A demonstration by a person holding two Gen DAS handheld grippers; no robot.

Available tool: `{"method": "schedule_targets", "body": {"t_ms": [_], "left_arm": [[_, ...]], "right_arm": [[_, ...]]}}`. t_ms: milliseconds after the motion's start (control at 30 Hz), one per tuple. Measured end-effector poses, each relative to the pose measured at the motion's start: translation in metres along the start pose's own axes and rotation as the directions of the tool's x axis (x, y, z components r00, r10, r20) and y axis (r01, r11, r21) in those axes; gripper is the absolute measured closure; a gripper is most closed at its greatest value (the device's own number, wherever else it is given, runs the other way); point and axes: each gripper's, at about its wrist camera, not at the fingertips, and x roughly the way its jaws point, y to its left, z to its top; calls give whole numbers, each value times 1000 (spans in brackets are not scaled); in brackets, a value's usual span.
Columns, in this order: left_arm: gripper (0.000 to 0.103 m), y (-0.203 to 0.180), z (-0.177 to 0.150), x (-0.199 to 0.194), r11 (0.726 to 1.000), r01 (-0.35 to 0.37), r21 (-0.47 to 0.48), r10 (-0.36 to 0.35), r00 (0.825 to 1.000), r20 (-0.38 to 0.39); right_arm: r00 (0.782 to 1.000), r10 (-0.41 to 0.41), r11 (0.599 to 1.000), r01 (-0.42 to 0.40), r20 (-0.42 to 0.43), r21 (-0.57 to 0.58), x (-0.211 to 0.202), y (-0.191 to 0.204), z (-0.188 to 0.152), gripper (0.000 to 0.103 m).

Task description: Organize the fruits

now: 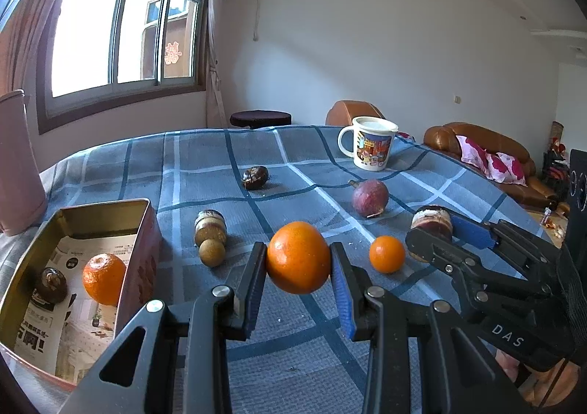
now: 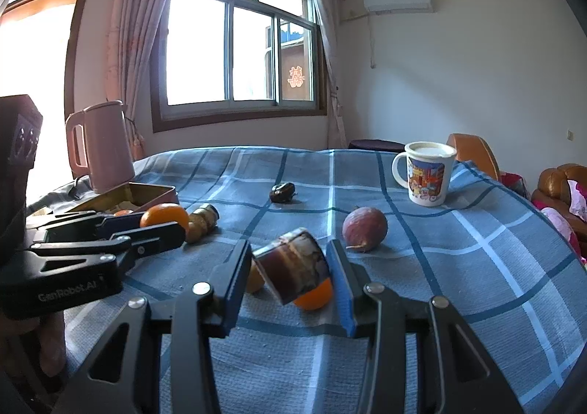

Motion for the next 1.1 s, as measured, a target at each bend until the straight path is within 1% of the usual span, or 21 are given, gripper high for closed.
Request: {"method": "schedule_targets", "body": {"t_ms": [433,767,1100], "left_arm": [[67,-4,-1,-7,999,-30,20,29,999,43],[67,-7,-1,-13,997,-60,43,57,995,79],[67,-7,3,-25,994,-97,54,89,988,130]], "right_arm": [[999,-5,1000,6,42,-17,-5,2,0,58],[996,-1,999,4,91,-33,-13,4,-1,58],[990,5,999,2,144,-47,-21,6,-3,58]]}}
